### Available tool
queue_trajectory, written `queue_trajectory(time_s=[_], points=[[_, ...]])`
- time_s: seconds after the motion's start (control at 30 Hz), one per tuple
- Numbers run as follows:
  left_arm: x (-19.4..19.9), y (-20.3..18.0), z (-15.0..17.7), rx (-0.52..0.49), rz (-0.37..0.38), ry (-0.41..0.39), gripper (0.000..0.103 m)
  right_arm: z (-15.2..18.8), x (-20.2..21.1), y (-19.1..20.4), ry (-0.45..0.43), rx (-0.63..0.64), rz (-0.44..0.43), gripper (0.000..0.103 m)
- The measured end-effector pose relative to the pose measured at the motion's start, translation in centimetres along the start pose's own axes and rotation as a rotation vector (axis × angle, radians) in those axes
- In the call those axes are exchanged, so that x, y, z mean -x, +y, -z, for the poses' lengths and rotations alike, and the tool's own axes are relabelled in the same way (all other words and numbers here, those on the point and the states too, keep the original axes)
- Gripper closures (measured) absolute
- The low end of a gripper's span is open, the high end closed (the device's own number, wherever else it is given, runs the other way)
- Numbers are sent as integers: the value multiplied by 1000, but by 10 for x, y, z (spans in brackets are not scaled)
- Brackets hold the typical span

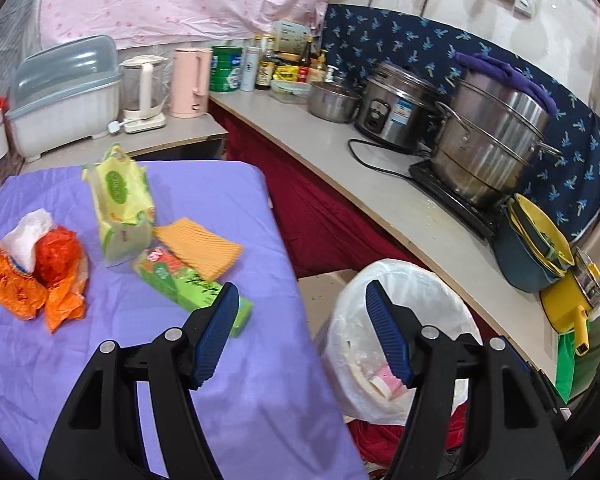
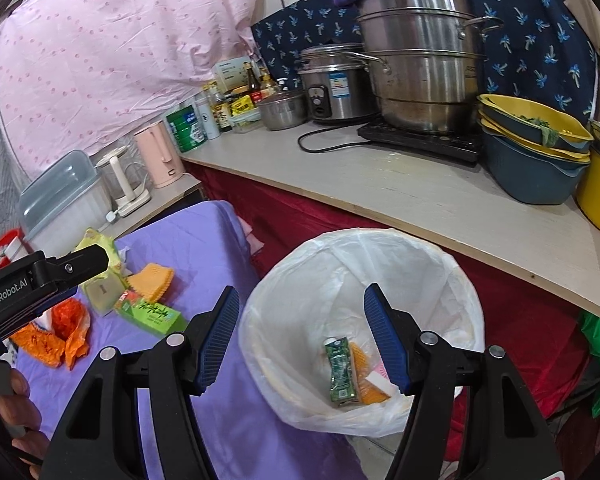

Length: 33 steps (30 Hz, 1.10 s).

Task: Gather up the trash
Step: 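Move both open tools back over the table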

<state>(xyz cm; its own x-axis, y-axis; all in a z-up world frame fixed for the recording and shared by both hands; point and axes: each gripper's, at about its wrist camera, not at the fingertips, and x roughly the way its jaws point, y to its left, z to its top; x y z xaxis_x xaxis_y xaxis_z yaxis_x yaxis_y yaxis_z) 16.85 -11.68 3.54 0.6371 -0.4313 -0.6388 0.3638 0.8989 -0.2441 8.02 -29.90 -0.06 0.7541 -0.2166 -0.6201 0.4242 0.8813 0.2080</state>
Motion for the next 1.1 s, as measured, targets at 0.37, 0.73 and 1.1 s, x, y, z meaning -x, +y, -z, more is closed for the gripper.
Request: queue_trajectory(time_s=[0.37,0.73,1.1], points=[[26,80,8,91,-125,-23,40,15,-4,63,31,75,-75,40],[48,168,22,186,-267,-33,29,34,-17,122,81,134,-140,40],[55,252,41,273,-401,-11,23,56,-38,174,137,186,-174,40]])
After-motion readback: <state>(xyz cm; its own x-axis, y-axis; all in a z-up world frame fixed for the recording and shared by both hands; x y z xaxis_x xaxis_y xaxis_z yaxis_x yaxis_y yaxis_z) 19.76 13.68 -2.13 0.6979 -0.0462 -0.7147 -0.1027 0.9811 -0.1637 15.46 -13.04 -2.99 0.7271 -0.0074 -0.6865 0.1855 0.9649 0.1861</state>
